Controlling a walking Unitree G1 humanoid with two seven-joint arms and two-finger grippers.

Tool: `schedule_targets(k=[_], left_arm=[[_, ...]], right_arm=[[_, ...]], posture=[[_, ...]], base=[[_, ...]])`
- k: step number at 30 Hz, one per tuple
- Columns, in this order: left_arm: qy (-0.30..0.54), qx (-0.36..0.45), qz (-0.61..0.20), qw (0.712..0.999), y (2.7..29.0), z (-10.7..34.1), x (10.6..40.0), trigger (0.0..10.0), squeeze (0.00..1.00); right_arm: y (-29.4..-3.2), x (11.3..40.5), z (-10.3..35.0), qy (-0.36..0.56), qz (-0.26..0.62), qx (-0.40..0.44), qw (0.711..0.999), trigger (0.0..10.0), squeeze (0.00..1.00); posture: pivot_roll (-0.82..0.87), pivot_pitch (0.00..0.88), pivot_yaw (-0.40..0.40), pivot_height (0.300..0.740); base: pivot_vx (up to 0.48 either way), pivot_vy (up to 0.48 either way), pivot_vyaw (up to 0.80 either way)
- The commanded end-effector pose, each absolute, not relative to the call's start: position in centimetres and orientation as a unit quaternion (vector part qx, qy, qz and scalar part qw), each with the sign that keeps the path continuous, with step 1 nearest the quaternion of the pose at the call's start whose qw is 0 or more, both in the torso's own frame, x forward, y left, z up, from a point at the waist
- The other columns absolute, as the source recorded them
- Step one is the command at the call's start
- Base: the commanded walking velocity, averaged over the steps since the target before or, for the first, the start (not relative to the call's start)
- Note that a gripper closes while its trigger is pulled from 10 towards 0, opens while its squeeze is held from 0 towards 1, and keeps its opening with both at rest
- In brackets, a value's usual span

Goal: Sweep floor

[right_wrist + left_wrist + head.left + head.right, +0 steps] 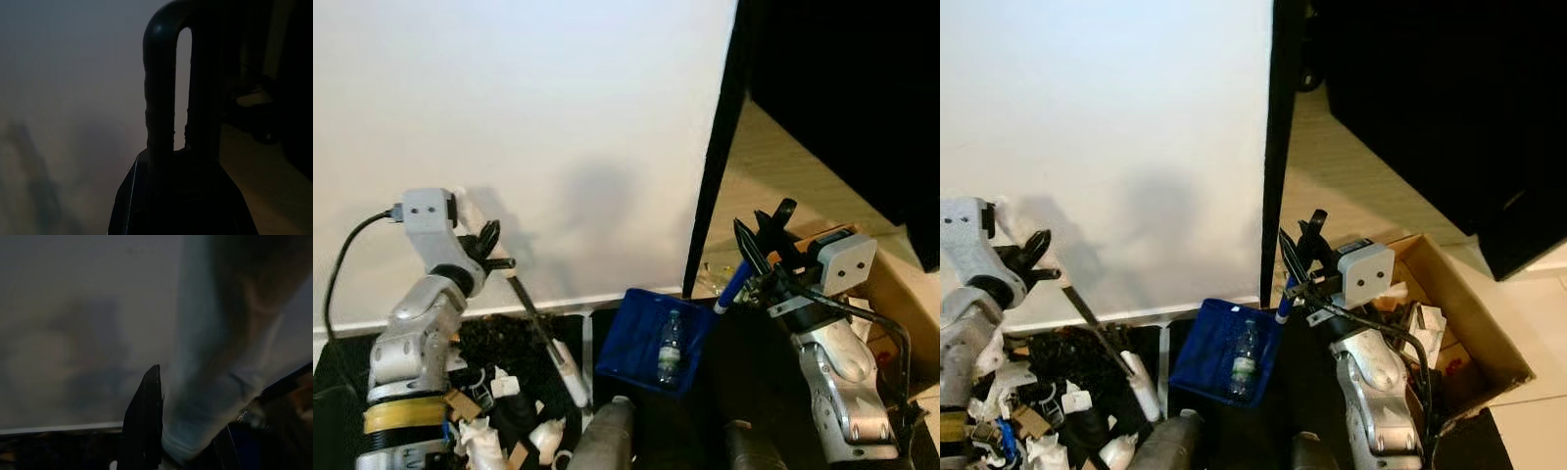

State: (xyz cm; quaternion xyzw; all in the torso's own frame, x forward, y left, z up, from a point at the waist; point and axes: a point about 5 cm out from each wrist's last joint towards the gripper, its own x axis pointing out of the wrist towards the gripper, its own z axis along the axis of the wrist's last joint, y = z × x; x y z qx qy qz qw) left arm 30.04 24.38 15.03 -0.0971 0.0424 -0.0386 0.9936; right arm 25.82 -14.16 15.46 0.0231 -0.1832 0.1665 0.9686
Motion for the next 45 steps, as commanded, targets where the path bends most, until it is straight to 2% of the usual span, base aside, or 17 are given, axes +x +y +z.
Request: schedule_targets(k=[1,5,12,16,25,28,32,45], left_arm=[[0.051,-0.115,-0.045,0.991,23.7,14.5,29.9,10.0,0.00],[0.059,-0.112,-0.071,0.989,21.3,13.6,30.3,10.0,0.00],[0.062,-0.088,-0.057,0.993,21.3,13.1,30.3,10.0,0.00],[0.023,-0.133,-0.030,0.990,21.9,13.8,30.5,10.0,0.00],[0.053,-0.143,-0.065,0.986,20.2,12.5,30.2,10.0,0.00],[0.054,-0.130,-0.058,0.988,20.2,12.0,30.2,10.0,0.00],[0.030,-0.067,-0.058,0.996,20.2,12.4,30.1,10.0,0.00],[0.019,-0.040,-0.064,0.997,19.8,13.0,30.3,10.0,0.00]], right_arm=[[-13.6,25.5,16.4,-0.200,0.168,0.032,0.965,10.0,0.00],[-12.8,25.7,16.9,-0.197,0.161,0.028,0.967,10.0,0.00],[-13.4,25.8,17.6,-0.197,0.156,0.006,0.968,10.0,0.00],[-14.6,25.4,17.6,-0.187,0.143,-0.006,0.972,10.0,0.00],[-13.8,25.6,17.3,-0.174,0.159,0.004,0.972,10.0,0.00],[-13.4,25.8,17.0,-0.167,0.168,0.008,0.972,10.0,0.00],[-13.0,26.2,16.5,-0.153,0.180,0.015,0.972,10.0,0.00],[-13.2,26.2,16.4,-0.147,0.173,0.031,0.973,10.0,0.00]], posture=[[0.12,0.135,0.115,0.740],[0.10,0.119,0.103,0.740],[0.09,0.101,0.091,0.740],[0.07,0.092,0.090,0.740],[0.05,0.091,0.062,0.740],[0.05,0.094,0.055,0.740],[0.07,0.102,0.043,0.740],[0.07,0.108,0.047,0.740]], base=[[0.000,0.000,0.00],[0.000,0.000,0.00],[0.000,0.000,0.00],[0.000,0.000,0.00],[0.000,0.000,0.00],[0.000,0.000,0.00],[0.000,0.000,0.00],[0.000,0.000,0.00]])
